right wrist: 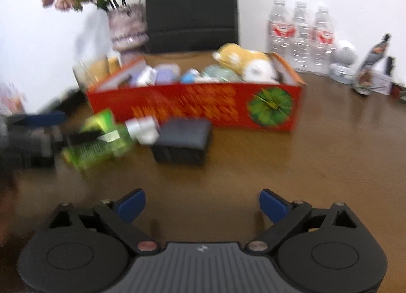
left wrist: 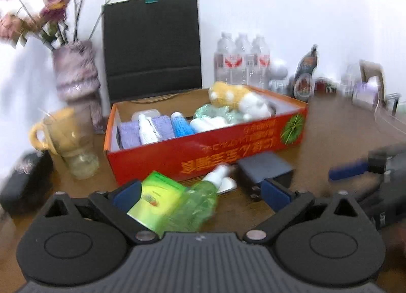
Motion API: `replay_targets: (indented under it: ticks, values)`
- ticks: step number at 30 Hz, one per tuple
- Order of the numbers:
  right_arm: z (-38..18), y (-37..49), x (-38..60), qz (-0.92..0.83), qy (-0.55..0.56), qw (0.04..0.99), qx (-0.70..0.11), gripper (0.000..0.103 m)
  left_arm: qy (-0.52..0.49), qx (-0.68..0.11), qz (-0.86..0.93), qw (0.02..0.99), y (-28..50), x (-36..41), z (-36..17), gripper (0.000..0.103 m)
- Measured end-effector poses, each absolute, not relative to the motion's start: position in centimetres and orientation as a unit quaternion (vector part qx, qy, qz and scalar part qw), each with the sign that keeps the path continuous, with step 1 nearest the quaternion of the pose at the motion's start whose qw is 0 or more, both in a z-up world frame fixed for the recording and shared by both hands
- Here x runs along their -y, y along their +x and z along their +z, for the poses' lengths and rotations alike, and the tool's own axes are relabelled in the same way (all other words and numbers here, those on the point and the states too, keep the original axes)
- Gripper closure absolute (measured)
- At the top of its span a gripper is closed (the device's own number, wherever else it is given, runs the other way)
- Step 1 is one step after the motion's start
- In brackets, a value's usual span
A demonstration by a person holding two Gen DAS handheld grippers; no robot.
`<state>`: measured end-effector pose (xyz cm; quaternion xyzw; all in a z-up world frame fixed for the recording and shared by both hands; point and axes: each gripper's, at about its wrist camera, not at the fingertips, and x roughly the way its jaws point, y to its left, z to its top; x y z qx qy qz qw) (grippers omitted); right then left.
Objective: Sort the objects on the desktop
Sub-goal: 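Grasp the green soap bottle with the left tool while the right tool grasps the black charger box, then place the green bottle and black charger box into the cardboard box, opening both tools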
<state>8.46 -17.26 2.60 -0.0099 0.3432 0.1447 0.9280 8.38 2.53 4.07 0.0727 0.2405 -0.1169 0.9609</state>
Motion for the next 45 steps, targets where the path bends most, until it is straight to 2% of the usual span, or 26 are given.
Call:
replay_targets:
  ticks: [1,3,5,7,9,10,12,15,17,19,21,23,24,27,32,33,34,35,37,39,43,45]
  values:
    - [2.5,9.5,16.4,0.14,-0.027,0.928,-0.345,0.014,0.089,-0.243,-0.111,0.96,9.0,-2.3,3.8,0.027]
    - [2.2,11.1,14.9,0.131,-0.057,0.93,-0.337,0.017,0.075,-0.286,-0.112,0.949,10.3,-2.9,3.2,0.041]
    - [2.1,12.2,14.1,0.133,-0.067,0.931,-0.333,0.019,0.073,-0.289,-0.121,0.947,10.1,-3.3,2.8,0.045]
    - [2.0,12.9,13.8,0.13,-0.065,0.932,-0.333,0.019,0.084,-0.296,-0.133,0.942,9.8,-3.5,2.6,0.059]
    - [1.9,13.6,14.0,0.132,-0.051,0.93,-0.339,0.021,0.09,-0.296,-0.134,0.941,9.3,-3.3,2.6,0.062]
    - [1.8,13.9,14.1,0.134,-0.042,0.928,-0.345,0.026,0.084,-0.301,-0.13,0.941,8.9,-3.3,2.7,0.066]
    - [1.8,13.9,14.4,0.129,-0.032,0.929,-0.345,0.026,0.072,-0.31,-0.123,0.94,8.1,-3.2,2.9,0.07]
    - [2.0,13.6,14.6,0.138,-0.033,0.928,-0.343,0.022,0.055,-0.327,-0.097,0.938,5.7,-2.8,3.2,0.071]
    - [2.1,13.4,14.5,0.143,-0.03,0.93,-0.337,0.013,0.035,-0.333,-0.084,0.939,4.0,-2.6,3.3,0.071]
    - [2.0,13.6,14.0,0.161,-0.044,0.929,-0.33,0.013,0.015,-0.334,-0.071,0.94,2.3,-2.4,3.3,0.071]
    - [1.9,13.8,14.0,0.176,-0.05,0.928,-0.326,0.016,-0.008,-0.337,-0.058,0.94,1.0,-2.5,3.4,0.069]
    - [1.9,13.7,14.7,0.182,-0.039,0.926,-0.327,0.044,-0.01,-0.334,-0.066,0.94,0.5,-2.5,3.2,0.055]
    - [1.8,13.6,15.0,0.185,-0.033,0.926,-0.328,0.047,-0.011,-0.333,-0.07,0.94,0.2,-2.5,3.1,0.051]
    - [1.8,12.1,15.8,0.18,-0.039,0.928,-0.323,0.05,0.001,-0.343,-0.073,0.936,1.2,-2.1,2.8,0.045]
    - [1.8,6.0,17.7,0.152,-0.045,0.931,-0.328,0.05,0.022,-0.36,-0.077,0.929,2.7,-1.5,2.3,0.044]
    - [1.8,5.0,18.0,0.148,-0.045,0.931,-0.33,0.05,0.026,-0.364,-0.078,0.928,3.0,-1.4,2.2,0.033]
    - [1.8,3.9,18.3,0.147,-0.044,0.932,-0.329,0.05,0.03,-0.367,-0.079,0.926,3.3,-1.2,2.1,0.029]
    - [1.7,3.2,18.5,0.15,-0.044,0.932,-0.326,0.05,0.039,-0.369,-0.079,0.925,3.5,-0.9,2.0,0.031]
    - [1.6,2.5,18.8,0.157,-0.044,0.933,-0.321,0.049,0.044,-0.365,-0.081,0.926,3.5,-0.4,2.2,0.068]
    - [1.6,2.7,18.8,0.153,-0.044,0.933,-0.322,0.042,0.043,-0.366,-0.079,0.926,3.5,-0.1,2.3,0.071]
    - [1.7,3.5,18.6,0.149,-0.036,0.935,-0.321,0.05,0.023,-0.364,-0.072,0.928,3.0,0.0,2.5,0.072]
    - [1.9,3.8,18.3,0.143,-0.035,0.933,-0.327,0.05,0.0,-0.357,-0.075,0.931,2.4,-0.1,3.2,0.072]
